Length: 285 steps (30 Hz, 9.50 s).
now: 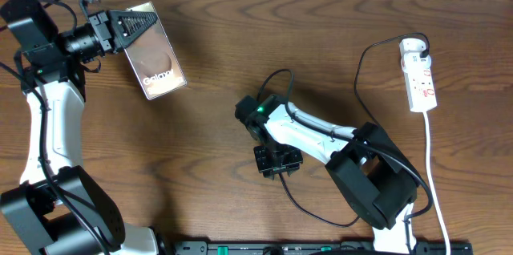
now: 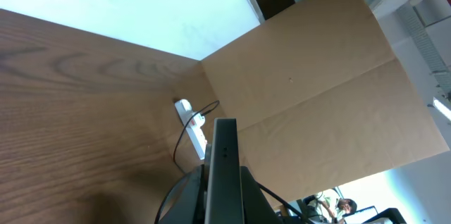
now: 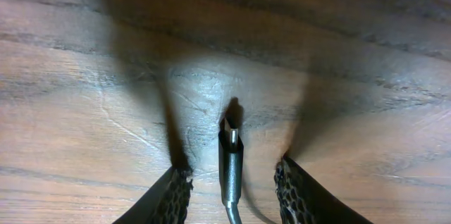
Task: Plug charger to phone and switch on socket
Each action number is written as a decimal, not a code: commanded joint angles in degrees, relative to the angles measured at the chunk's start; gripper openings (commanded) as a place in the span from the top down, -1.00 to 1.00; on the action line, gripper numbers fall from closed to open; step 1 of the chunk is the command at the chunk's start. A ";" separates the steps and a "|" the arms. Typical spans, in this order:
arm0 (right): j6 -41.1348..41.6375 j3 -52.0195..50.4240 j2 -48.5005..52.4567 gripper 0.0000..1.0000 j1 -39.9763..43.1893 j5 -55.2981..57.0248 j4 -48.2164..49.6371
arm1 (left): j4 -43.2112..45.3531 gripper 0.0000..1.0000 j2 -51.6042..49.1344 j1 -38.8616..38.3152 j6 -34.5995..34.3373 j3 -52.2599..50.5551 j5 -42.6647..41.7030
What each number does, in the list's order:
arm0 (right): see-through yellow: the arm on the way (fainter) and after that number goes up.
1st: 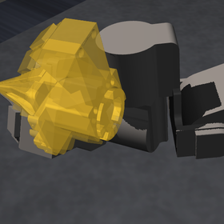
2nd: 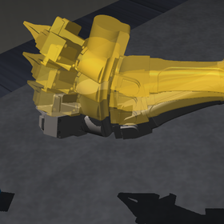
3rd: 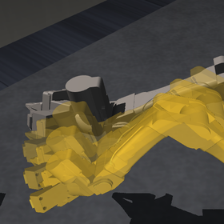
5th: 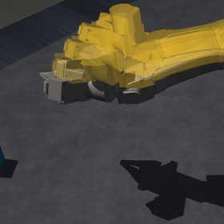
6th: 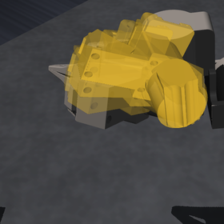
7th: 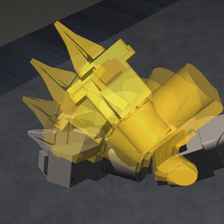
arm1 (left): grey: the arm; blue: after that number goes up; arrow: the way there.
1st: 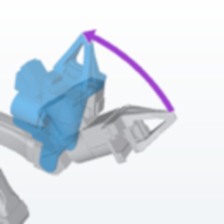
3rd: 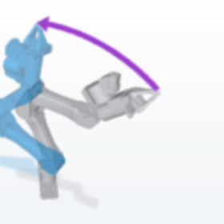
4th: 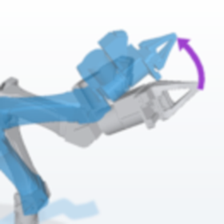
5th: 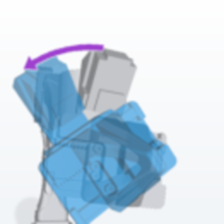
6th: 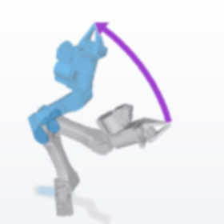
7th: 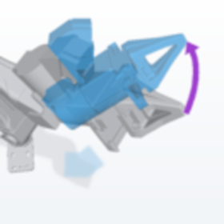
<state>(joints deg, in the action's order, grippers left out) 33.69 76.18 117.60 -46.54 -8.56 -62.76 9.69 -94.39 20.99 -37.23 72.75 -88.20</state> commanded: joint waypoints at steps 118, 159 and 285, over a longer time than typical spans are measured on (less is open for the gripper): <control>-34.56 23.08 4.28 0.98 10.88 -74.86 36.68 | 0.50 0.85 0.20 -6.99 -2.21 0.11 5.16; -30.29 22.93 4.28 0.98 14.05 -74.77 41.16 | 11.08 0.85 0.20 -10.29 -11.39 0.11 9.70; -30.56 22.91 4.28 0.98 15.56 -78.97 43.76 | 12.31 0.85 0.20 -11.02 -11.08 0.11 11.34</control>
<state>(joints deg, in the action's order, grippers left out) 2.85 98.70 121.99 -31.20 -86.67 -19.86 21.69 -94.45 11.44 -49.08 72.66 -74.50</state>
